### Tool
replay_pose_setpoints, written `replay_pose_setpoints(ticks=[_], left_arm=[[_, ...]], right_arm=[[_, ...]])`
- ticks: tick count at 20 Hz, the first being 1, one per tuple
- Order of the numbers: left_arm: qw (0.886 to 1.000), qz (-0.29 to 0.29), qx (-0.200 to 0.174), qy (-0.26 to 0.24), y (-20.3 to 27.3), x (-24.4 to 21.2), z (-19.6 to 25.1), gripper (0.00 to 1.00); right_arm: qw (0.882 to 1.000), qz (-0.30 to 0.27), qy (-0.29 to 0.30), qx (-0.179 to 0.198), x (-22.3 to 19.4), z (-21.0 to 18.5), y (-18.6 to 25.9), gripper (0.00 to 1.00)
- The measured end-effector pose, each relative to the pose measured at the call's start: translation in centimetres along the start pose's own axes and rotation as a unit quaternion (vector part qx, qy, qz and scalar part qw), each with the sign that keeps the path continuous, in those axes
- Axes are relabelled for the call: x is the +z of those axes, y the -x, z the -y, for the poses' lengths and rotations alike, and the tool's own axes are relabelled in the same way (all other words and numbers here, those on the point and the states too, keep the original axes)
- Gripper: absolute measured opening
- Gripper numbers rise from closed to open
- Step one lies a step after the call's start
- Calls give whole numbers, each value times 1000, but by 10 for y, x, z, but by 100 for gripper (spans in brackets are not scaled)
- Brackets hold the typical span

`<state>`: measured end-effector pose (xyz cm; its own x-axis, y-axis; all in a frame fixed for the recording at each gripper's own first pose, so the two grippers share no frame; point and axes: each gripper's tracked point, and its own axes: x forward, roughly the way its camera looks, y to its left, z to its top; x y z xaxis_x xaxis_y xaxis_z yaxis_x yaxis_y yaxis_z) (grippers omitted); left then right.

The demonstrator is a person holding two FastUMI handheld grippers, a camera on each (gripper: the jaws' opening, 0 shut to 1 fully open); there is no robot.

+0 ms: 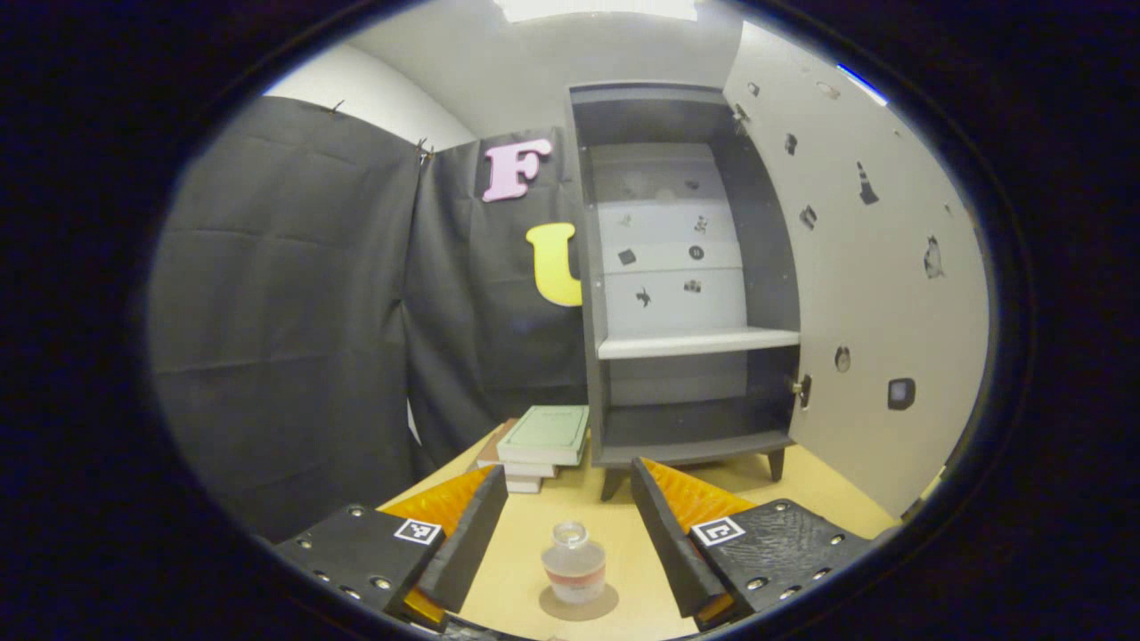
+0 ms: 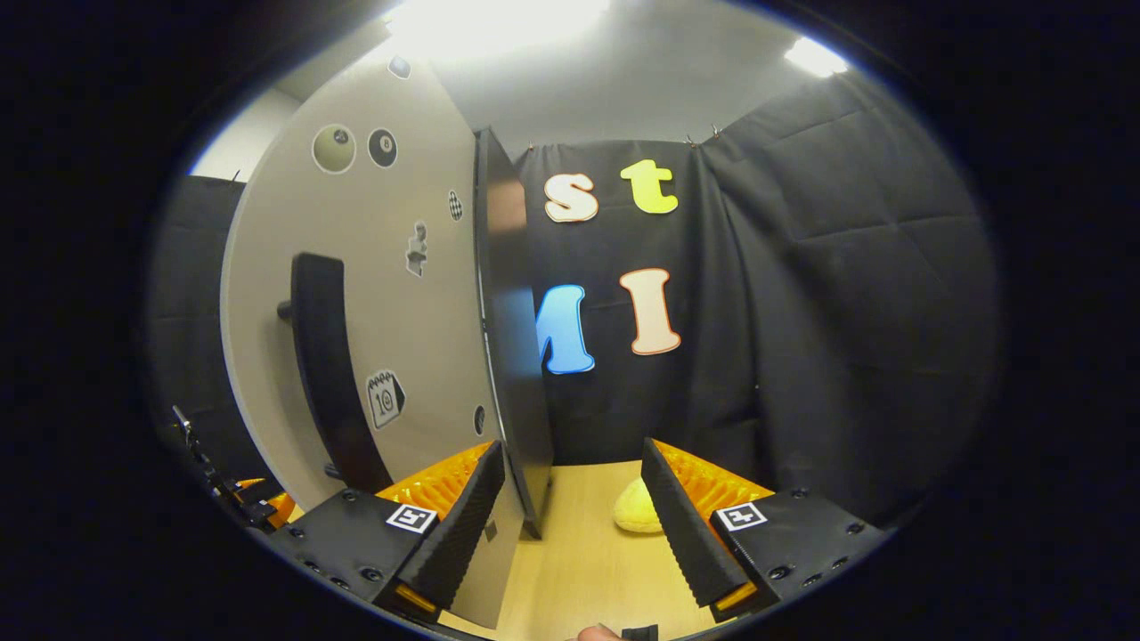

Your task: Open the cabinet door with the right hand, grasp the bottle in the cabinet with the left hand and place it on the coaster, then close the cabinet door with the right hand.

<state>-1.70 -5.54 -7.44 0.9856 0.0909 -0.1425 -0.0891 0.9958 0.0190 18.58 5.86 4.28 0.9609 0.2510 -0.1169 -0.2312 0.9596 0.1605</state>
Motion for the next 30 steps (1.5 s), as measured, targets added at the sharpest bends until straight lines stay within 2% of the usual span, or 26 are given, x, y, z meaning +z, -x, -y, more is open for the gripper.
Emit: replay_pose_setpoints(ticks=[1, 2, 3, 5, 6, 8, 14, 17, 19, 21, 30], left_arm=[[1000, 6, -3, 2, -2, 12, -1, 84], [1000, 11, -4, 5, -2, 20, -3, 86], [1000, 16, -7, 10, -4, 26, -6, 86], [999, 24, -14, 18, -9, 36, -13, 84], [999, 28, -20, 19, -12, 39, -15, 84], [999, 32, -32, 12, -20, 44, -23, 84], [997, 49, -54, 12, -39, 56, -49, 84], [997, 48, -53, 20, -45, 53, -66, 86], [998, 47, -48, 18, -50, 52, -78, 84], [998, 45, -46, 23, -55, 50, -88, 86], [998, 39, -29, 36, -62, 43, -138, 84]], right_arm=[[1000, 5, -8, 19, 7, -13, 0, 98], [999, 8, -11, 36, 14, -23, 0, 93], [999, 6, -6, 40, 17, -29, 1, 93], [999, 6, 13, 37, 21, -31, 1, 90], [999, 3, 17, 39, 20, -36, 1, 97], [999, 3, 16, 43, 16, -48, -6, 95], [998, 8, 30, 53, 14, -99, -15, 95], [997, 12, 45, 56, 15, -119, -19, 95], [997, 11, 47, 64, 13, -130, -25, 95], [997, 9, 39, 72, 10, -141, -33, 95], [994, 12, 16, 105, 2, -195, -62, 95]])
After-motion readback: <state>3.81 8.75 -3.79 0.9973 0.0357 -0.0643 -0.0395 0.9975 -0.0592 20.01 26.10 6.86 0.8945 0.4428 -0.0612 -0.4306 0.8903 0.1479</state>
